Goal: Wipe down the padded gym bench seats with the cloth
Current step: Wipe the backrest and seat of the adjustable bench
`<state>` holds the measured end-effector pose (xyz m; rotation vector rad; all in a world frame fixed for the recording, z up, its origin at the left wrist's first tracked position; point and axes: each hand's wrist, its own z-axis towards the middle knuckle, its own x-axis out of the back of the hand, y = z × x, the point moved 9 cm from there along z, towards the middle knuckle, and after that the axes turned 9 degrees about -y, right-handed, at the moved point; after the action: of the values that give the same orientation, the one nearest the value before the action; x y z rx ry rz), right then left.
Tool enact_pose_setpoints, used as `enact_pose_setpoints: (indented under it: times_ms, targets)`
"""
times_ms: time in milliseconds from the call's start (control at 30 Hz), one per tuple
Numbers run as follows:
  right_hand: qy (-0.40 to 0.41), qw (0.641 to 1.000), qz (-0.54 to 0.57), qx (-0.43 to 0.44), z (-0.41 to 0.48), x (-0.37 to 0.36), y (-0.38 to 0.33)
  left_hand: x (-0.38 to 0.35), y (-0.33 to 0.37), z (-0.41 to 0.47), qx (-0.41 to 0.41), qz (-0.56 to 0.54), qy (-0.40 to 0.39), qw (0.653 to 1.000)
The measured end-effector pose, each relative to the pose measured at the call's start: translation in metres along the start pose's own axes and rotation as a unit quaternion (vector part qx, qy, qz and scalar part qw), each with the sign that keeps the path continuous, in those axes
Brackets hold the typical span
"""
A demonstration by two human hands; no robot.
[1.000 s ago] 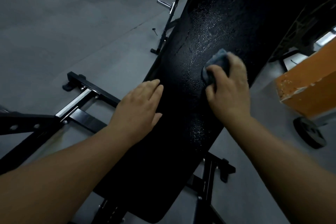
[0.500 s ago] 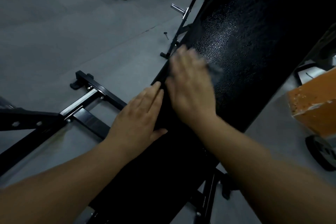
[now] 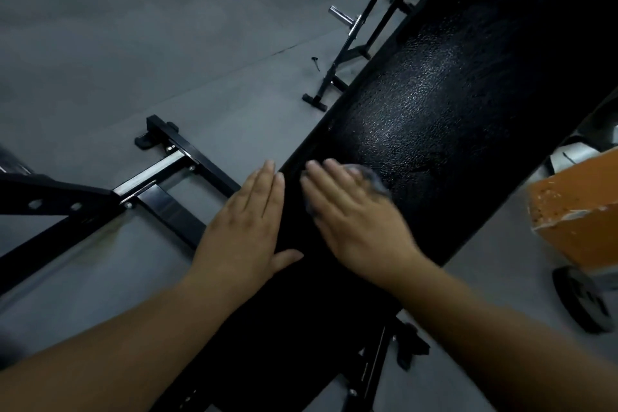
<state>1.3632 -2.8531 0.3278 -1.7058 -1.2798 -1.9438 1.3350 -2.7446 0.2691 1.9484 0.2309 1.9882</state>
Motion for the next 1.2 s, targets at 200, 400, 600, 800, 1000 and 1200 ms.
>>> enact_pose_setpoints:
  times_ms: [200, 400, 600, 800, 1000, 1200]
  targets:
    - [0.07, 0.974, -0.002, -0.217, 0.059, 0.04, 0.052, -0.01, -0.007, -0.005, -0.014, -0.074, -0.003, 0.997]
    - [-0.003, 1.0, 0.01, 0.007, -0.027, -0.022, -0.036, -0.026, -0.013, -0.029, -0.003, -0.088, -0.027, 0.996]
    - [0.097, 0.971, 0.047, -0.215, 0.005, 0.002, 0.003, -0.022, -0.009, -0.03, -0.05, -0.054, -0.001, 0.997]
    - [0.04, 0.995, 0.033, -0.086, -0.08, -0.037, -0.025, -0.021, 0.005, -0.026, -0.103, 0.027, 0.002, 0.994]
    - [0.141, 0.945, 0.076, -0.285, -0.038, -0.009, 0.026, -0.025, 0.019, -0.02, -0.112, 0.069, -0.007, 0.991]
    - [0.088, 0.984, 0.05, -0.144, -0.115, -0.037, 0.026, -0.028, 0.022, -0.019, -0.107, 0.073, -0.025, 0.991]
